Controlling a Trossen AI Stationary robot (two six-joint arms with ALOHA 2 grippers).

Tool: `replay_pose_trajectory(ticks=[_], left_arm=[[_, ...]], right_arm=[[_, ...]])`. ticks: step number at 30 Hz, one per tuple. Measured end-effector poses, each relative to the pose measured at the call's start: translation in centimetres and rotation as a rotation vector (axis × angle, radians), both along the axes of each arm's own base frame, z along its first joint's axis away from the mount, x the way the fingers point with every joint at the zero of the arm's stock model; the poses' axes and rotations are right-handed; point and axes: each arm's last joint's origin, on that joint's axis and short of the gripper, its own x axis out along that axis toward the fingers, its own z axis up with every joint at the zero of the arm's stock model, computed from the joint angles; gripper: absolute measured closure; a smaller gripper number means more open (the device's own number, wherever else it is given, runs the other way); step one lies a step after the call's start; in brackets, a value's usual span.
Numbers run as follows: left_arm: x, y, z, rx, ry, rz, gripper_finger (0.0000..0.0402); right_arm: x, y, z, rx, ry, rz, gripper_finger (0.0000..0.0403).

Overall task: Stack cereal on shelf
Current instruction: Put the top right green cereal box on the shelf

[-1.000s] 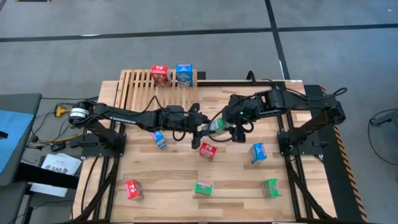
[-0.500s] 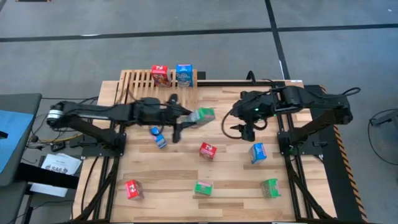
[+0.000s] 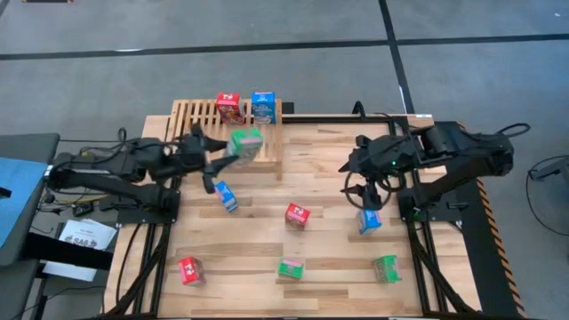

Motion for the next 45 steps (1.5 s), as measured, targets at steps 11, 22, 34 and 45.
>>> replay_pose_trajectory(ticks=[11, 22, 34, 45], left_arm=[[-2.6, 0.9, -5.7, 0.036, -0.126, 0.357, 0.0223], [-3.5, 1.6, -6.8, 0.061, -0.06, 0.728, 0.0223], [-4.3, 4.1, -6.9, 0.031, -0.056, 0.98, 0.0223], [-4.8, 6.3, -7.9, -0.023, -0.073, 1.087, 0.0223]], right_arm=[[-0.2, 1.6, -0.1, 0.012, 0.006, 0.062, 0.011], [-0.2, 2.1, -0.1, 0.011, 0.006, 0.081, 0.011], [-0.2, 2.0, -0.1, 0.01, 0.006, 0.081, 0.011], [-0.2, 2.0, -0.1, 0.009, 0.006, 0.082, 0.011]])
